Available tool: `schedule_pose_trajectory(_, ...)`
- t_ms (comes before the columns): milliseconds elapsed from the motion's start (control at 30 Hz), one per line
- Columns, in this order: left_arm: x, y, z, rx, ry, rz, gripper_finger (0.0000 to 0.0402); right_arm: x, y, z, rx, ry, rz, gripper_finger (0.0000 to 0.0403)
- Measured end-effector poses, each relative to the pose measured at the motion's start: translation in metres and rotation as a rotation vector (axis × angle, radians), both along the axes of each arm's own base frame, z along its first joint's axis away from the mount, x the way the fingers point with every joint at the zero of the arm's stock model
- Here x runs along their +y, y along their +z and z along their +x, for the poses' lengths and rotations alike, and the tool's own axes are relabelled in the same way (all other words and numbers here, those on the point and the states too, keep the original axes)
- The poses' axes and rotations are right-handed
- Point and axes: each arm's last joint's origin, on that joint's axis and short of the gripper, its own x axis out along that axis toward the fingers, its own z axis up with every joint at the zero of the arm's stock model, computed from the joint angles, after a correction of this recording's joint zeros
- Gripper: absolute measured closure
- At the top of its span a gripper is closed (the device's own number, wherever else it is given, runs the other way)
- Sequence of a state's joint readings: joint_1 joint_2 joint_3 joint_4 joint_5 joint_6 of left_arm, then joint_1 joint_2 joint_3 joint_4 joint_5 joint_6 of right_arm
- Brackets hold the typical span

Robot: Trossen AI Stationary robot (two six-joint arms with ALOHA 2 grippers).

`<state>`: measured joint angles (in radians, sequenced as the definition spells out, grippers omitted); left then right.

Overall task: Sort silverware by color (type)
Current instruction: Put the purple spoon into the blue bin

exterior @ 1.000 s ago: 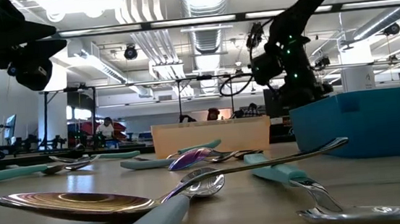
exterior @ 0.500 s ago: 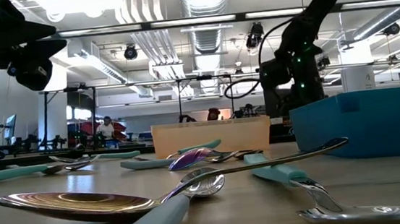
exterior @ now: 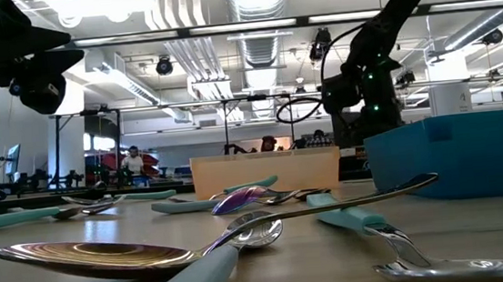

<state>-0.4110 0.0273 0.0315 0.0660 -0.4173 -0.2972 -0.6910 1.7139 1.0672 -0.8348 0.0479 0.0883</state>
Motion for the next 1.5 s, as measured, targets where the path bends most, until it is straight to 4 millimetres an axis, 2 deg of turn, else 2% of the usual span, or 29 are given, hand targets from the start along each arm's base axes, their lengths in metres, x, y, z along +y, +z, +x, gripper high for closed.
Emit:
schedule_pose_trajectory(100,0.000,0.000,0.000,0.000,0.000,0.000,0.0288,-0.009,0.020,0.007,-0.044,0.013,-0.082,0.0390)
schedule_pose_trajectory(300,0.000,0.000,0.000,0.001,0.000,0.000,0.0288,-0.003,0.068,0.001,-0.070,0.018,-0.120,0.0390)
schedule_pose_trajectory(400,0.000,0.000,0.000,0.001,0.000,0.000,0.0288,0.008,0.094,-0.008,-0.144,-0.001,-0.094,0.0390)
schedule_pose_trajectory(600,0.000,0.000,0.000,0.001,0.000,0.000,0.0288,0.056,0.118,-0.018,-0.303,0.005,0.020,0.0390)
schedule_pose_trajectory(833,0.000,0.000,0.000,0.001,0.000,0.000,0.0288,0.127,0.125,-0.029,-0.347,0.082,0.102,0.0390)
schedule_pose_trajectory(1067,0.000,0.000,0.000,0.001,0.000,0.000,0.0288,0.184,0.124,-0.044,-0.352,0.123,0.167,0.0390)
schedule_pose_trajectory(1267,0.000,0.000,0.000,0.001,0.000,0.000,0.0288,0.208,0.103,-0.049,-0.271,0.158,0.196,0.0390)
schedule_pose_trajectory(1500,0.000,0.000,0.000,0.001,0.001,0.000,0.0288,0.213,0.086,-0.044,-0.226,0.236,0.197,0.0390)
